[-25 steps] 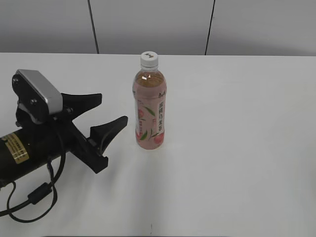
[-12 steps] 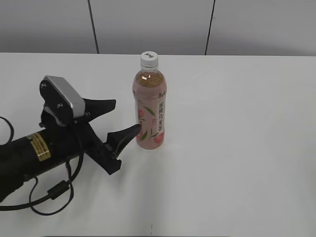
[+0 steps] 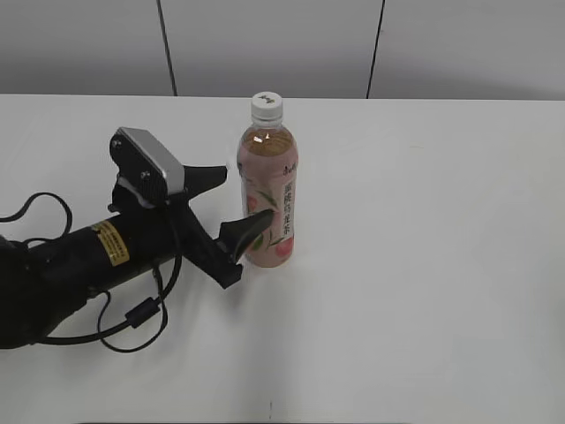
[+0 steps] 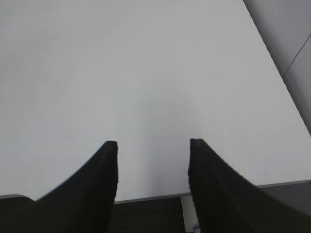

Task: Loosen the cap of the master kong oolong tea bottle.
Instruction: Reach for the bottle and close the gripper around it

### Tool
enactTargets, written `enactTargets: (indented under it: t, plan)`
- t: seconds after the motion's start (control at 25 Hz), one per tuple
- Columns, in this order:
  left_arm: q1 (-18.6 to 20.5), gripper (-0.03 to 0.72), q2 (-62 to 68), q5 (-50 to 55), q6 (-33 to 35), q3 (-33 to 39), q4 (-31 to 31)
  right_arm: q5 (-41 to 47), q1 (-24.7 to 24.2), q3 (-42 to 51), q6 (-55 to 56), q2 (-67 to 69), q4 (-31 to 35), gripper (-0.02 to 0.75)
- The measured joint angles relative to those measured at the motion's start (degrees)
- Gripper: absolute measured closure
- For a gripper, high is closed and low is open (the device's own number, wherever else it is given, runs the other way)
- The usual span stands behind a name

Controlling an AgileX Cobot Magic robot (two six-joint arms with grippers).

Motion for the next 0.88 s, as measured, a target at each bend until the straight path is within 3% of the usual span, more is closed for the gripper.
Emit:
enactTargets:
  t: [0.76,0.88]
  plan:
    - [0.00,0.142,4.87,0.01,-5.48,-10.21,4.08,0.00,0.00,0.00,0.00,0.00,0.00,0.374]
    - [0.00,0.179,4.87,0.01,-5.53,-10.21,3.91,0.00,0.00,0.00,0.00,0.00,0.00,0.374]
